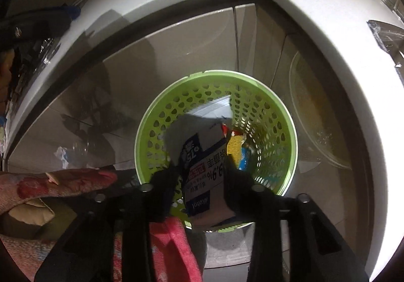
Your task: Collect trash
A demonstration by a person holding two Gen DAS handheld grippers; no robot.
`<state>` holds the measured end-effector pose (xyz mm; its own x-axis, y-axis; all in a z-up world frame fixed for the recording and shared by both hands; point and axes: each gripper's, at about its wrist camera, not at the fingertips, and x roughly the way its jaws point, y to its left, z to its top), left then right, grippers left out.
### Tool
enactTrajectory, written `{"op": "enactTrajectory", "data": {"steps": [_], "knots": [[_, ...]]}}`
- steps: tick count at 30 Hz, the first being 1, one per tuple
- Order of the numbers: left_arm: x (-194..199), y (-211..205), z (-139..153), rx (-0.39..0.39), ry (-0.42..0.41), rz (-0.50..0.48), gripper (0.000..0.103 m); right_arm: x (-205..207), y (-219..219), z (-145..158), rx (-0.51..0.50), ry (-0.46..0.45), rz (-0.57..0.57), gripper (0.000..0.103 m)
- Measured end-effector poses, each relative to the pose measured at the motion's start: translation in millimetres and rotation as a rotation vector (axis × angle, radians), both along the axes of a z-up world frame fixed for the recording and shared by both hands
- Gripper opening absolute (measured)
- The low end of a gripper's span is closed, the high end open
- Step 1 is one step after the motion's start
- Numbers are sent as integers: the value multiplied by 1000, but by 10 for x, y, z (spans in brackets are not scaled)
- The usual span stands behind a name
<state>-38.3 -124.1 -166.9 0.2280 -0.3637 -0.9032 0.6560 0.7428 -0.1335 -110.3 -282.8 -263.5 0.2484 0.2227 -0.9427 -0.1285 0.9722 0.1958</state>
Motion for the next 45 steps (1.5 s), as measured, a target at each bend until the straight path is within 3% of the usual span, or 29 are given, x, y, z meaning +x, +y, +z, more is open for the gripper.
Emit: {"op": "enactTrajectory", "data": {"steps": [1,5,7,10,22,32,39,45], "knots": [[13,19,7,1,0,12,92,1,23,-52,-11,7,4,65],[49,36,-17,27,-11,53,92,7,55,-184,-16,40,0,79],[61,50,-42,36,-15,60,92,-2,61,-155,-19,27,-10,89],[69,48,-47,41,-15,71,92,20,68,-55,-32,5,-19,96],[251,-2,235,37,-71,164,92,259,-15,577,-128,-72,-95,100],[792,97,857,17,-197,285,92,888,-62,1349,-166,-226,-138,100],[1279,255,1358,-44,-236,427,92,1464,-148,1949,-142,-316,-197,100],[1529,325,1596,-72,-259,514,92,1795,-187,2410,-129,-384,-266,100]]}}
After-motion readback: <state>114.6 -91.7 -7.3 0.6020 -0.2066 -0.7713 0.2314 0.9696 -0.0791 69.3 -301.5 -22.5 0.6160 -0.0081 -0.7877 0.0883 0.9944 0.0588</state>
